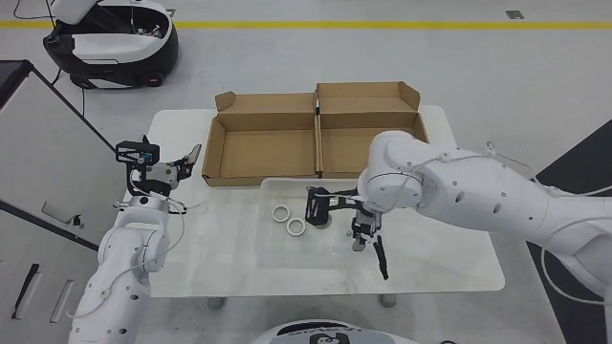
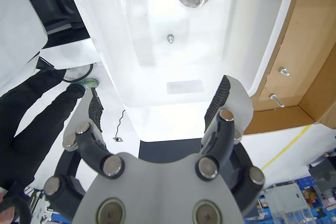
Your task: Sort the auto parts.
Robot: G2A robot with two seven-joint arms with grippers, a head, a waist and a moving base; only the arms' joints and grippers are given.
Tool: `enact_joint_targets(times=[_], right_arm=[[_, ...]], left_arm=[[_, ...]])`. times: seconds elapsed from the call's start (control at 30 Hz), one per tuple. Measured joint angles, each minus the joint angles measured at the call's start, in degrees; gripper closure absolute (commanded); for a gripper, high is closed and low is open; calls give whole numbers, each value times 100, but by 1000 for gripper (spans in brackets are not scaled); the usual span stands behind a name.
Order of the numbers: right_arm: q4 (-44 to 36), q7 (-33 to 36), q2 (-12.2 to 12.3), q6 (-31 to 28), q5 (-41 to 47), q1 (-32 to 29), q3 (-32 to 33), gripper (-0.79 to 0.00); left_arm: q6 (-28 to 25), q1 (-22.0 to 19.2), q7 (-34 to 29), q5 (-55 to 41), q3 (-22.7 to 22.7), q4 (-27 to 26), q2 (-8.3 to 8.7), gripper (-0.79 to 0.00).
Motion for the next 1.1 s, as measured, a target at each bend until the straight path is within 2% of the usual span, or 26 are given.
enact_joint_targets(times=[0.13, 0.17, 0.2, 0.23, 1.1], right_arm=[[201, -81, -94, -43, 80, -42, 15, -776], [239, -86, -110, -62, 105, -51, 20, -637], [287, -86, -130, -84, 126, -63, 24, -637], [320, -84, -143, -98, 131, -75, 25, -360], [1081, -2, -330, -479, -4, -510, -3, -314]], left_arm=[[0, 0, 0, 0, 0, 0, 0, -785], [0, 0, 0, 0, 0, 0, 0, -785], [0, 0, 0, 0, 0, 0, 0, -785], [0, 0, 0, 0, 0, 0, 0, -785], [0, 0, 0, 0, 0, 0, 0, -785]])
